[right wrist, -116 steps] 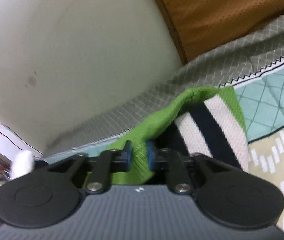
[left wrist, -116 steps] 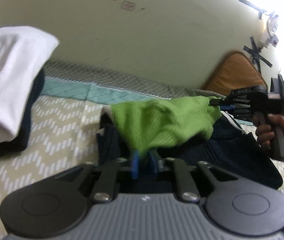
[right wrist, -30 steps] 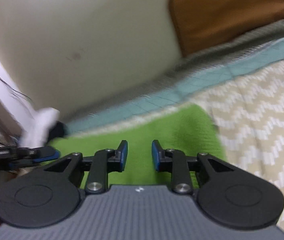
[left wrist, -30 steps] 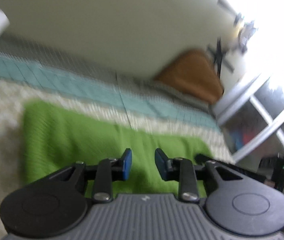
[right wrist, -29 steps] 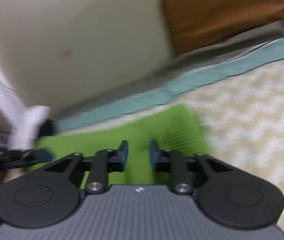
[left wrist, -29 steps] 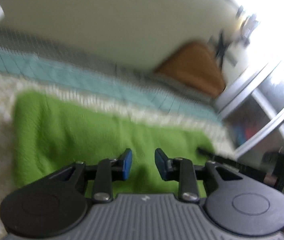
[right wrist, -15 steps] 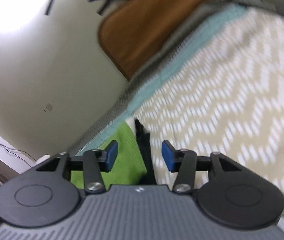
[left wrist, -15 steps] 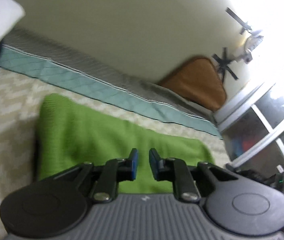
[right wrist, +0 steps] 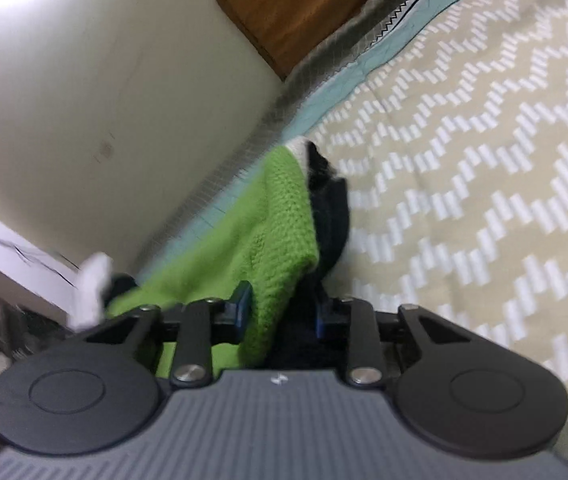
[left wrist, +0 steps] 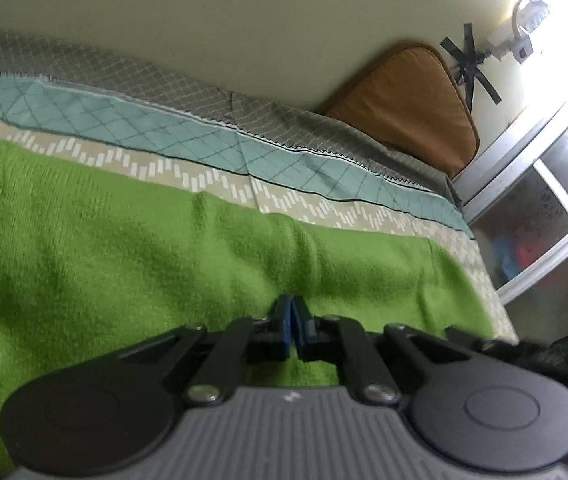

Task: Fold small clothes

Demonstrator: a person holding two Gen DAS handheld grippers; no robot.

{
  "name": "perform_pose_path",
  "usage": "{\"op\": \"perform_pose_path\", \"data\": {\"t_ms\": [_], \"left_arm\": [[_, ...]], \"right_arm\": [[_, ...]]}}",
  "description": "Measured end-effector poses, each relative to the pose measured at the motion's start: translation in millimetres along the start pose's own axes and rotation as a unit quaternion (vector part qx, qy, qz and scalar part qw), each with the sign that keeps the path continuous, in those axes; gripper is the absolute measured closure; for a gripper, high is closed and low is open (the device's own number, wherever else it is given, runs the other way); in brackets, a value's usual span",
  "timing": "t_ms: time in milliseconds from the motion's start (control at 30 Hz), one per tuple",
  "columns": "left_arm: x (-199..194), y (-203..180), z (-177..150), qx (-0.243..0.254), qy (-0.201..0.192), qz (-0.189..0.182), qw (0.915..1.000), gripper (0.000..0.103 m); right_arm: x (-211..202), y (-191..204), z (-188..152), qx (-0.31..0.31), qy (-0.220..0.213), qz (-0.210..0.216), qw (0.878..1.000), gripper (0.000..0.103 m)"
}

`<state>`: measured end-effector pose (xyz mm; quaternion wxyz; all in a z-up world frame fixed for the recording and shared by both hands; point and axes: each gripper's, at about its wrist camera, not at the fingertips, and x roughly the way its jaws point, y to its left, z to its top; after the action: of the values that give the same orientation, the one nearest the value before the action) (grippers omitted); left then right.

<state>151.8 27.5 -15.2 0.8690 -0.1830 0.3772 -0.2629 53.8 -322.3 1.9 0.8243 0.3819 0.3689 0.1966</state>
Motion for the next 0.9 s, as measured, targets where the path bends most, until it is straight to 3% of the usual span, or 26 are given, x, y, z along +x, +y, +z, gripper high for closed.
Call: {"op": "perform_pose_path", "data": {"t_ms": [100, 200, 267, 300, 533, 633, 767, 867, 900], "left_arm": [[1.6, -3.0, -1.1, 0.006, -0.001, 0.002, 1.0, 0.097], [-7.2, 6.8, 6.7, -0.019, 0.007, -0.019, 0.9996, 0.096], [-33.2, 20.0, 9.9, -0.035, -0.024, -0.037, 0.9984, 0.08], [-50.9, 29.8, 10.2, -0.04, -0.049, -0.038, 0.9973, 0.077], [-156.7, 112.3, -0.3, -0.131, -0.171, -0.005, 0.9764, 0.07], [-175.9, 128.9, -8.0, -0.151, -0.191, 0.005, 0.97, 0.066], [-171.4, 127.5, -8.3, -0.142, -0.187, 0.003, 0.9719, 0.059], [-155.0, 115.4, -1.0, -0.12, -0.176, 0.005, 0.9771, 0.05], [-148.9, 109.2, 1.8, -0.112, -0.169, 0.007, 0.9792, 0.048]], "right_arm": [[-14.2, 24.3, 6.3, 0.004, -0.016, 0.061, 0.998, 0.074], [-13.8, 77.2, 6.2, -0.06, -0.012, 0.073, 0.995, 0.074], [-4.8, 114.7, 2.9, -0.106, 0.001, 0.078, 0.991, 0.074], [2.2, 132.7, -0.1, -0.132, 0.008, 0.077, 0.988, 0.075], [77.2, 217.1, -42.6, -0.266, 0.1, 0.058, 0.957, 0.076], [123.2, 232.6, -71.2, -0.295, 0.156, 0.048, 0.941, 0.077], [163.4, 235.4, -107.4, -0.326, 0.207, 0.042, 0.921, 0.079], [158.2, 238.4, -106.1, -0.337, 0.206, 0.054, 0.917, 0.065], [152.2, 237.2, -103.5, -0.332, 0.213, 0.072, 0.916, 0.054]]}}
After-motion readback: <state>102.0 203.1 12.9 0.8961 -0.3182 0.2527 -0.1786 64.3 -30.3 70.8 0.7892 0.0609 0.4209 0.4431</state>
